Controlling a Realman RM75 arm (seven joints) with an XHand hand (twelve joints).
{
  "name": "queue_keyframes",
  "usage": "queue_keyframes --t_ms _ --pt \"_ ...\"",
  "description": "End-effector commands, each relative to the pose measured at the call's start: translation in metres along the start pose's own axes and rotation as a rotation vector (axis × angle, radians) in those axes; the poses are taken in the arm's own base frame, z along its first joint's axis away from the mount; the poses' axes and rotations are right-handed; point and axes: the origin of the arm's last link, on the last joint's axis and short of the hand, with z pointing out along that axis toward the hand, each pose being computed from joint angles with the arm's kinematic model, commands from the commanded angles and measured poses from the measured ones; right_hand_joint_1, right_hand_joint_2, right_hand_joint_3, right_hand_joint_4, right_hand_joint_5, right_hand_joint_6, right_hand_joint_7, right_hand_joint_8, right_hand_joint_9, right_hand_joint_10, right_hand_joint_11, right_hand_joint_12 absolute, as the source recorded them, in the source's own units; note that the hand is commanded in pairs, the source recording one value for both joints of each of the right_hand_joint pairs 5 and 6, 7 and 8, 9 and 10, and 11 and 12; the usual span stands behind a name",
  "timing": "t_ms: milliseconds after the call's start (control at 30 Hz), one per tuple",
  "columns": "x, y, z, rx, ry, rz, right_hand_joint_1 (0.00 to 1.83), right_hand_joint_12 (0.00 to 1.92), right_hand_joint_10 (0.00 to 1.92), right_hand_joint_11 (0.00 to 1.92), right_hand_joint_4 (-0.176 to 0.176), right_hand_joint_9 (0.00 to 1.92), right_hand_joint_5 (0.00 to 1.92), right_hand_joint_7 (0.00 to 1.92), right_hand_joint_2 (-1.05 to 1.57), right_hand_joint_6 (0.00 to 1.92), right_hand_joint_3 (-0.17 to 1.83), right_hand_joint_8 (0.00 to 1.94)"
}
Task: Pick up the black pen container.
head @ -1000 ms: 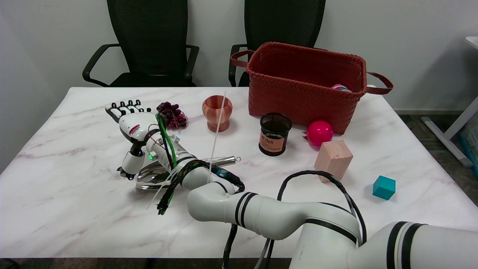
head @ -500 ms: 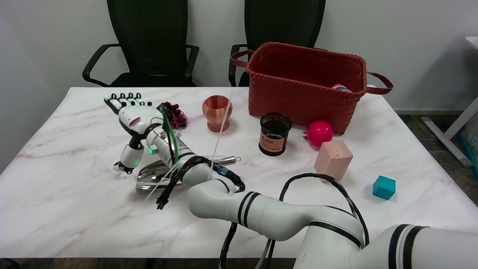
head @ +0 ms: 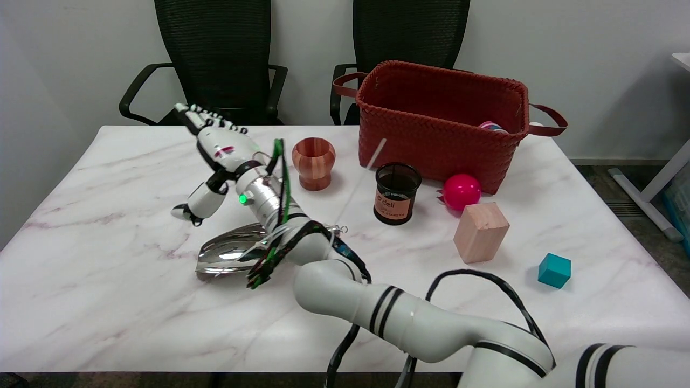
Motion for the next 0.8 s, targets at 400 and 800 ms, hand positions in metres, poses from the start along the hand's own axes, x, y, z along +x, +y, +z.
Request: queue_keyframes --t_ms 400,800 --pt "0.081 0.058 -0.096 -0.135 0.378 0.250 1.17 0.17 0.17 0.17 0.000 0.17 0.07 0.03 0.26 0.07 0.94 0.03" --pt "0.092 0.072 -0.130 -0.170 0.428 0.285 1.16 0.16 0.23 0.16 0.000 0.23 0.07 0.12 0.28 0.07 0.87 0.12"
